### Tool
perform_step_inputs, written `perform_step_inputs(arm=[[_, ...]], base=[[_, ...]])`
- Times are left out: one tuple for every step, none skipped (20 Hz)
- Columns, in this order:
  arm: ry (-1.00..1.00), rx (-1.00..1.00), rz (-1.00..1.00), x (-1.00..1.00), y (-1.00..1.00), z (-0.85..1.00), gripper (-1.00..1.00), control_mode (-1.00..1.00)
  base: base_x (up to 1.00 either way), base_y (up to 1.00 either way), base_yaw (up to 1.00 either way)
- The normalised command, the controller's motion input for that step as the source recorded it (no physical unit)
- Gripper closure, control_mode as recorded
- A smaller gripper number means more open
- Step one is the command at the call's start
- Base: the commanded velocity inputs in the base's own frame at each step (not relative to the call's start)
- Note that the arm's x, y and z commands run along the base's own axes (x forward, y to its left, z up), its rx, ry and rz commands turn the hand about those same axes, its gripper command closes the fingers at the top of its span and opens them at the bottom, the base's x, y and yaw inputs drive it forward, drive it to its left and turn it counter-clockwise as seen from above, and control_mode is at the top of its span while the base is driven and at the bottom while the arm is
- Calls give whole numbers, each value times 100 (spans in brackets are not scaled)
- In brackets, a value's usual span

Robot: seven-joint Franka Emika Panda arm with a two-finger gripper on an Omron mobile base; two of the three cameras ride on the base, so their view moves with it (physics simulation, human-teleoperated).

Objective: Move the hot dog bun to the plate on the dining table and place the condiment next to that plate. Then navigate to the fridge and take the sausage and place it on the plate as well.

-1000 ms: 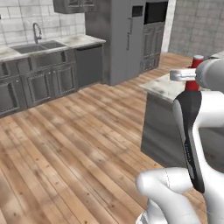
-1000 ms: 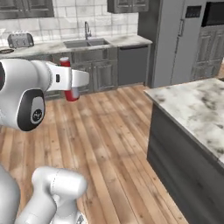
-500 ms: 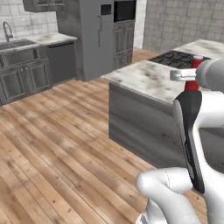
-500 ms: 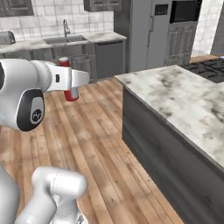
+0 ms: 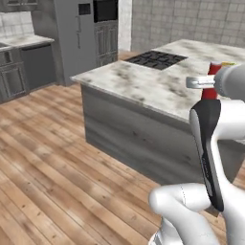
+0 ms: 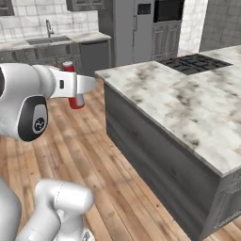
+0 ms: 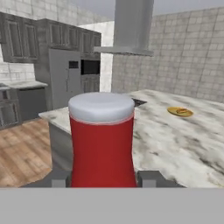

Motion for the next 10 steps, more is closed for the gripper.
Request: perform_step_inputs(arm=[[0, 0, 0, 0, 0, 0, 100, 100], [0, 0, 0, 0, 0, 0, 100, 100], [0, 0, 0, 0, 0, 0, 100, 100], [0, 0, 0, 0, 0, 0, 100, 100], [0, 0, 0, 0, 0, 0, 100, 100], [0, 0, 0, 0, 0, 0, 100, 100], [0, 0, 0, 0, 0, 0, 100, 100], [0, 0, 0, 0, 0, 0, 100, 100], [0, 0, 0, 0, 0, 0, 100, 100], [0, 0, 0, 0, 0, 0, 100, 100]], base=[[-56, -100, -17], [-52, -100, -15], [-42, -100, -13], [-35, -100, -12], [-24, -100, -9], [-18, -100, -8], [-11, -100, -6], [-4, -100, -4], [0, -100, -3], [0, -100, -1]])
